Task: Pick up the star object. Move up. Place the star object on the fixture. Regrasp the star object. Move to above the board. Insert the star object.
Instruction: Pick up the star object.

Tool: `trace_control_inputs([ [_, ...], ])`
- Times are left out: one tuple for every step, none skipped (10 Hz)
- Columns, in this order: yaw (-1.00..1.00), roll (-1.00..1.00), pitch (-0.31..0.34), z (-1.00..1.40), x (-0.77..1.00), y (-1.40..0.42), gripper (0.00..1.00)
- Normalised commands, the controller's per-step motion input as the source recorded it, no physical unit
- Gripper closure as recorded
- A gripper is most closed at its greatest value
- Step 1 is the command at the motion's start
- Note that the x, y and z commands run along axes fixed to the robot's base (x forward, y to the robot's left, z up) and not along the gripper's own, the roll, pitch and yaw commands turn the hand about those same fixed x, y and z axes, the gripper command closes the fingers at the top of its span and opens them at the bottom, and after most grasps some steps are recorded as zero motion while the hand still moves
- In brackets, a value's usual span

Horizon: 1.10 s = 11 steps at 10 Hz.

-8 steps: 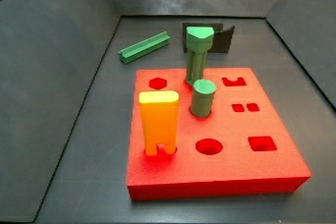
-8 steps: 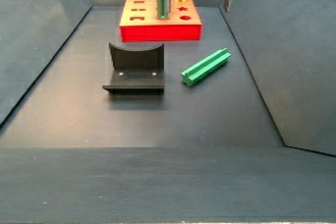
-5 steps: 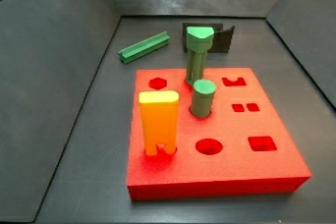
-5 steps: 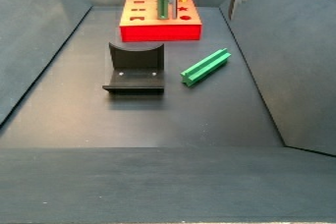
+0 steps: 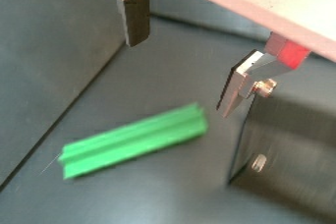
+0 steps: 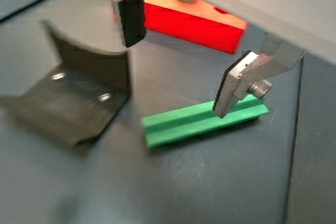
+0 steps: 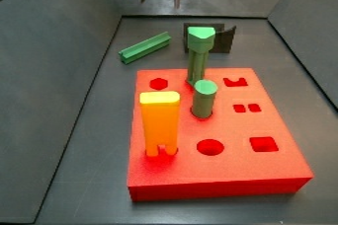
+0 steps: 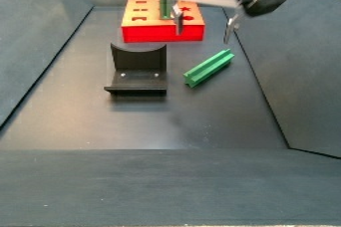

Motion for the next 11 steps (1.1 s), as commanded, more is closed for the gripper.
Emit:
trace_control_inputs([
  [-0.63, -0.03, -0.099, -0.84, -0.17, -0.43, 0.00],
  [-0.62, -0.11, -0.051, -0.80, -0.11, -0.30, 0.00],
  [-0.54, -0.15, -0.041, -0.81, -0.11, -0.21, 0.00],
  [-0.43, -0.15, 0.000, -0.79, 0.00, -0.11, 0.00],
  [-0.40, -0.14, 0.000, -0.81, 0.03, -0.08, 0.00],
  [-0.37, -0.07, 0.000, -0.93, 0.05, -0.09, 0.00],
  [-0.35, 0.00, 0.000, -1.00, 0.00, -0.13, 0.00],
  [-0.35, 0.00, 0.030, -1.00, 0.00, -0.07, 0.00],
  [-0.33, 0.06, 0.084, -0.94, 0.00, 0.00, 0.00],
  [-0.16, 0.29, 0.189, -0.38, 0.00, 0.13, 0.00],
  [-0.02, 0.28, 0.210, -0.46, 0.16, 0.11, 0.00],
])
